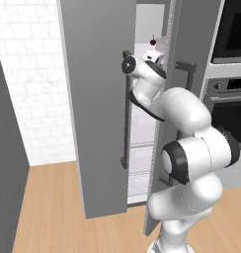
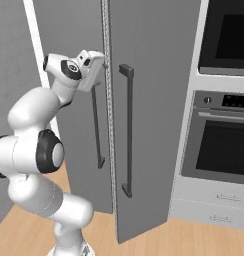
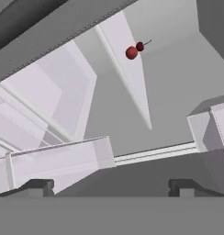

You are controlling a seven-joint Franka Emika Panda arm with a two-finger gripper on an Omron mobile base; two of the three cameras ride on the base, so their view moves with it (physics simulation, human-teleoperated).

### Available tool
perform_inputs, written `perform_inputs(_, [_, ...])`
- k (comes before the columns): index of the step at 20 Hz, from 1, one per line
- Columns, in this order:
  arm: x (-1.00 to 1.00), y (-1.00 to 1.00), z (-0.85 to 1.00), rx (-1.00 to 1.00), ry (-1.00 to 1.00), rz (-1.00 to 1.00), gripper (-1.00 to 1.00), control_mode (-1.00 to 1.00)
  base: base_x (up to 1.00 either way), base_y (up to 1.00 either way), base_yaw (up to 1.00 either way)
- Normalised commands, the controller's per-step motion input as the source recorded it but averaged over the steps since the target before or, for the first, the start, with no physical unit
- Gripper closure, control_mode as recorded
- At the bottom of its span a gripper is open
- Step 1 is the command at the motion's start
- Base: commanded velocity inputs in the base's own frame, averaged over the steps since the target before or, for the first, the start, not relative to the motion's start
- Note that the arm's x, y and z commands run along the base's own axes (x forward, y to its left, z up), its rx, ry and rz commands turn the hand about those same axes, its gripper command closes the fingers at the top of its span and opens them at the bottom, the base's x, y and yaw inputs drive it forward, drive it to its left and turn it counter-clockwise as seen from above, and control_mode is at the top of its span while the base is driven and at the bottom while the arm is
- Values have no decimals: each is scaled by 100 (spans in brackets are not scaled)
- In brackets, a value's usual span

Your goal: Take the strawberry from the fridge and place it on top of the pancake, located on the dining counter.

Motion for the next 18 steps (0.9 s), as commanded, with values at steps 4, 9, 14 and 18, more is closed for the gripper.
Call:
perform_inputs(4, [-3, -46, 0, 0, 0, 0, -100, -100, 0, 0, 0])
perform_inputs(9, [-17, -62, 2, 0, -2, 0, -100, -100, 0, 0, 0])
perform_inputs(14, [-39, -82, 7, 2, -6, -1, -100, -100, 0, 0, 0])
perform_inputs(18, [-25, -98, 3, 4, 0, -4, -100, -100, 0, 0, 0])
